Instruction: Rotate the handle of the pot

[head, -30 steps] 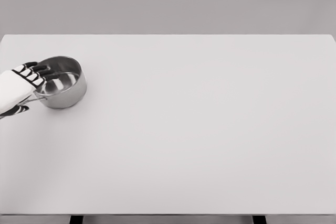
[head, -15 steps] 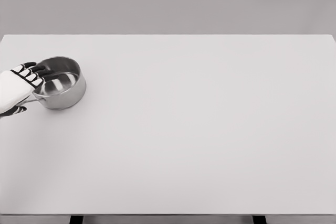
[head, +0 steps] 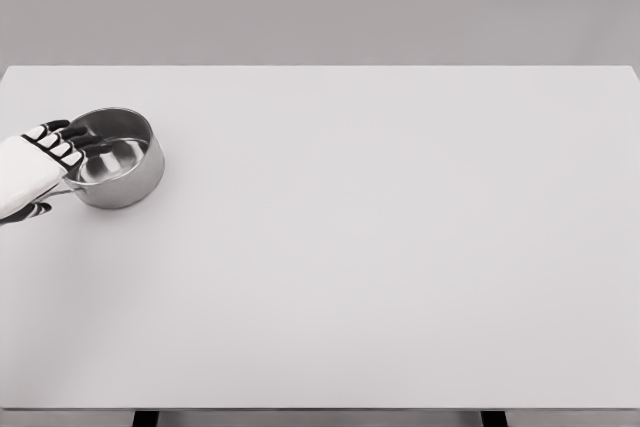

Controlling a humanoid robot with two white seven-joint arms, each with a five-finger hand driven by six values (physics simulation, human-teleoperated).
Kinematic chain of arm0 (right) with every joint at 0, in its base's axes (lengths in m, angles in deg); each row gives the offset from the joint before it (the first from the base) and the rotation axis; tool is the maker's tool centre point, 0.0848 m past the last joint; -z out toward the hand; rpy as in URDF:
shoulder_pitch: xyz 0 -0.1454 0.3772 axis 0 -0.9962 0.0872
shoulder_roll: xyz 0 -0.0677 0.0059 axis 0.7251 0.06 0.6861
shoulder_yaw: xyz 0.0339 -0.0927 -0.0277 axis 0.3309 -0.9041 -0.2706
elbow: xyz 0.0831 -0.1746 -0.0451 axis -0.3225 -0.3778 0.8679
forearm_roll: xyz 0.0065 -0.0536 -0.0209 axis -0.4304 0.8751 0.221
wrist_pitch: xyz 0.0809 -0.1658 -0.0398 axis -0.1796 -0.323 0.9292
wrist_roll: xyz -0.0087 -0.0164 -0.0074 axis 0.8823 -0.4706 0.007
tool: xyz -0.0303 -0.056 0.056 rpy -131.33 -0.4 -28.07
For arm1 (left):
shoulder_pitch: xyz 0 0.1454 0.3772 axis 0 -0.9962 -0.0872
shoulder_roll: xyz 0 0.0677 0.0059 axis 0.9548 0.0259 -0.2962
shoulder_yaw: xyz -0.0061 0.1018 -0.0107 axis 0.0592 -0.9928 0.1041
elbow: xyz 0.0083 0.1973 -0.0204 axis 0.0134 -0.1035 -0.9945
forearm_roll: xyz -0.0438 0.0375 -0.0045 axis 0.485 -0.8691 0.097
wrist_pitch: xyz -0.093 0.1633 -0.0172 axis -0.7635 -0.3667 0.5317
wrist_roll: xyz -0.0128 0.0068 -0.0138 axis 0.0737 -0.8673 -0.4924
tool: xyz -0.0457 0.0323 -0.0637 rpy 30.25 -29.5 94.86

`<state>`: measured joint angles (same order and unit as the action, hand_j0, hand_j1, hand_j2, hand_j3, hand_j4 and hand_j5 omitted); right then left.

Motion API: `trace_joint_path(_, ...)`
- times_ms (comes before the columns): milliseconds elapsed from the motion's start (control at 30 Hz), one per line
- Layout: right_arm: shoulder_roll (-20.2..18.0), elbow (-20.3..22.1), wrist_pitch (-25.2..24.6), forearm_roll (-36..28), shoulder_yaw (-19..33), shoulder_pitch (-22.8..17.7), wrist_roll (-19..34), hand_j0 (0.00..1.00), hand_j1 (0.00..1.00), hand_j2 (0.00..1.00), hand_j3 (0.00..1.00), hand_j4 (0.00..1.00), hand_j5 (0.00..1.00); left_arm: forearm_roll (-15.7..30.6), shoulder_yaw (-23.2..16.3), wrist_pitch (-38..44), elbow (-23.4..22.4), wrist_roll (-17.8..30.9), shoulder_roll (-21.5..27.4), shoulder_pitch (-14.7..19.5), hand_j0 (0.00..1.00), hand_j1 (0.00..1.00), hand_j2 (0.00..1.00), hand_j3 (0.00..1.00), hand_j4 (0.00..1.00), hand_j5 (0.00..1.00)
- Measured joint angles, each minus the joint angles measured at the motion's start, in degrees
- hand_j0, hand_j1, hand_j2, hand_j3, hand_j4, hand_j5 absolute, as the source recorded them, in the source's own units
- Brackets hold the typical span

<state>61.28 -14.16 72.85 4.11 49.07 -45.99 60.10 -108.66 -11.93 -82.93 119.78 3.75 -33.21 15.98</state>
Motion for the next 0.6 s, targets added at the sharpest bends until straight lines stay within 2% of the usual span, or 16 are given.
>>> trace_joint_path(233,0.0,0.0,0.0,0.0,0.0,0.0,0.0,1.0,1.0,1.0,1.0,1.0,1.0,0.1,0.9,0.0,-0.2,-0.1,-0.1,-1.7,1.0,1.0,1.0,1.0,1.0,1.0)
trace_joint_path(600,0.0,0.0,0.0,0.0,0.0,0.0,0.0,1.0,1.0,1.0,1.0,1.0,1.0,0.1,2.8,0.0,-2.5,-0.1,-0.4,-1.7,1.0,1.0,1.0,1.0,1.0,1.0)
